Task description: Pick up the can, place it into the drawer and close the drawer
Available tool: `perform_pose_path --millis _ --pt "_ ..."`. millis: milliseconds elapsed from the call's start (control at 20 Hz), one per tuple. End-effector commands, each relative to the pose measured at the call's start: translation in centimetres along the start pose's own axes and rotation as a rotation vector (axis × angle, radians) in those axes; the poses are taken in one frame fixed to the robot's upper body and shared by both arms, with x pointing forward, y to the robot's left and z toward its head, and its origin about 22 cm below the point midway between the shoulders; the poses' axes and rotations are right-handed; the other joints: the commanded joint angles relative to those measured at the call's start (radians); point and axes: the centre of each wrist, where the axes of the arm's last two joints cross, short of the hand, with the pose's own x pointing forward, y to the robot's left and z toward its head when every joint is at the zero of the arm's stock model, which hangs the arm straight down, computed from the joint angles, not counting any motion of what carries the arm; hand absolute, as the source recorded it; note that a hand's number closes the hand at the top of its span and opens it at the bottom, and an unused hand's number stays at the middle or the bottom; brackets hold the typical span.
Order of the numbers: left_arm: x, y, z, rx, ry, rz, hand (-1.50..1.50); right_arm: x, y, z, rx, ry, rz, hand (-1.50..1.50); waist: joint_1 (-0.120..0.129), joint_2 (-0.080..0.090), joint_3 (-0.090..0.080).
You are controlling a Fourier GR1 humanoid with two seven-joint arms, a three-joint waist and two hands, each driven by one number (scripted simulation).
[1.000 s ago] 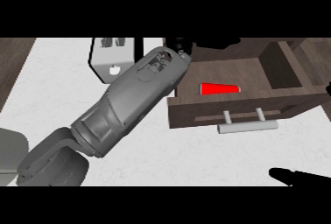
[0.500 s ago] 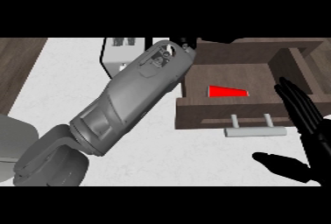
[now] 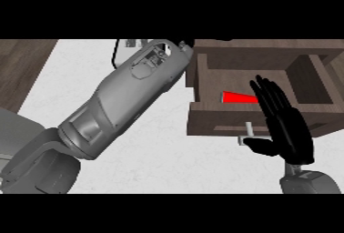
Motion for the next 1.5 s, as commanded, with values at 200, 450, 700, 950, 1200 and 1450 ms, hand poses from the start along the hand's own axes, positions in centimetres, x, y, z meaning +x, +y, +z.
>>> perform_pose_path --millis 200,450,700,950,1200,1450 --pt "0.6 3.4 0.0 0.006 0.004 -0.016 -1.50 -2.5 5.0 -1.2 0.001 0.069 0.033 -1.50 0.022 -0.007 0.000" --pt "1.4 6.2 -0.3 0.005 0.008 -0.004 -1.50 -4.6 5.6 -3.8 -0.008 0.098 0.102 -1.50 0.042 -0.004 0.000" --pt "-0.2 8.2 0.1 -0.009 0.019 -0.024 -1.50 -4.5 7.7 -4.9 -0.020 0.102 0.160 -1.50 0.046 0.003 0.000" --pt "0.1 11.8 -0.2 -0.002 0.035 -0.022 -1.50 -5.8 7.6 -7.1 -0.089 0.103 0.192 -1.50 0.063 0.009 0.001" --pt "-0.4 10.7 1.5 -0.016 0.050 -0.029 -1.50 -4.1 7.1 -11.5 -0.151 0.089 0.183 -1.50 0.065 0.009 0.002" --pt "-2.0 13.0 2.7 -0.006 0.065 -0.028 -1.50 -5.6 6.3 -13.2 -0.172 0.120 0.205 -1.50 0.060 0.013 0.001"
